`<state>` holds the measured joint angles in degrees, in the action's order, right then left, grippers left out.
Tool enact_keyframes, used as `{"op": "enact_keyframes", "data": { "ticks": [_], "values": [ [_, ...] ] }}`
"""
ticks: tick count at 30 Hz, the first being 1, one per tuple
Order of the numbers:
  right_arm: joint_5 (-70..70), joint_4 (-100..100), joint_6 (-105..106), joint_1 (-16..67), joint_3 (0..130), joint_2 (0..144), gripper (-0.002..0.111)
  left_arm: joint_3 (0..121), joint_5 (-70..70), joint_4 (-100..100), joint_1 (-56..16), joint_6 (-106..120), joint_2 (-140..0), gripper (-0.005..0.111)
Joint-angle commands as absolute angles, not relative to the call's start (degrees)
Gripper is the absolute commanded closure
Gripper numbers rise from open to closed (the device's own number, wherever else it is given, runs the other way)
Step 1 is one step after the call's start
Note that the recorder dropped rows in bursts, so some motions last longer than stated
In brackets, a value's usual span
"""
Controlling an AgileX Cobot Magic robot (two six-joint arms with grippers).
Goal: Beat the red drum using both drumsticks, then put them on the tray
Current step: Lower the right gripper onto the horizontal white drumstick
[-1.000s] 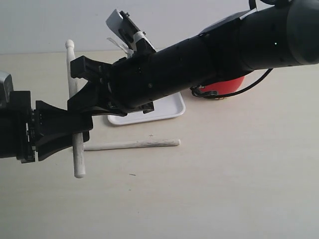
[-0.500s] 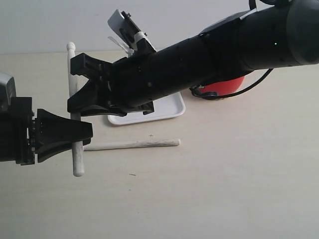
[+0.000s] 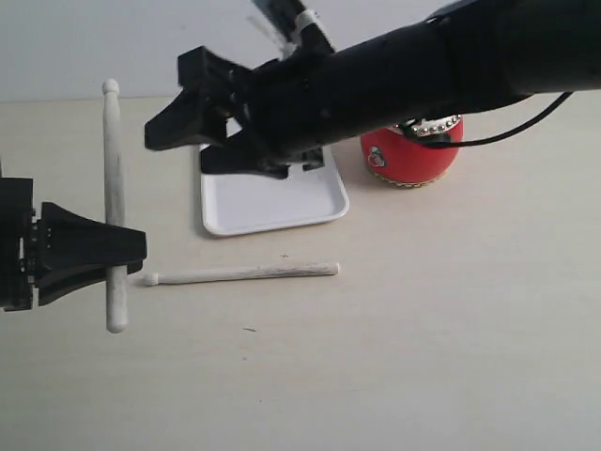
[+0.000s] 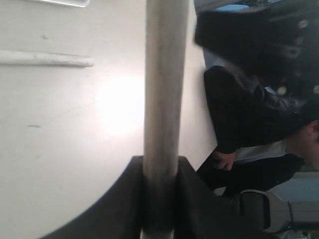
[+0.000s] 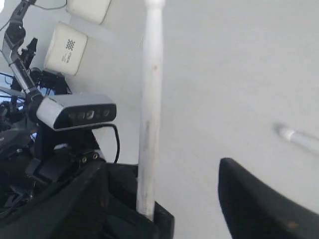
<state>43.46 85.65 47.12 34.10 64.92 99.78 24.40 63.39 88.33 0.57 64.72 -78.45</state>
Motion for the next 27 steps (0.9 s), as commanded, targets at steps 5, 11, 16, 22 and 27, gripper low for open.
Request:
{"op": "enact_keyframes", "data": {
  "ticks": [5, 11, 16, 22, 27],
  "values": [
    [49.06, 63.64, 42.39, 27.64, 69.27, 98.85, 0.046, 27.54, 61.01, 66.09, 4.94, 48.9, -68.23, 0.107],
    [57.82, 32.84, 33.09, 29.82, 79.43, 103.78, 0.046, 31.73, 57.26, 45.65, 4.83, 34.76, -59.11, 0.107],
    [63.29, 15.14, 35.61, 34.27, 85.7, 107.84, 0.046, 32.82, 56.29, 37.37, 4.83, 29.02, -51.97, 0.107],
    [63.26, 6.12, 47.04, 40.6, 87.05, 112.97, 0.046, 32.82, 58.2, 36.98, 4.83, 26.54, -46.04, 0.107],
    [61.69, 8.62, 49.99, 42.32, 87.29, 119.27, 0.046, 32.82, 60.94, 36.98, 4.83, 26.3, -43.73, 0.107]
  ]
}}
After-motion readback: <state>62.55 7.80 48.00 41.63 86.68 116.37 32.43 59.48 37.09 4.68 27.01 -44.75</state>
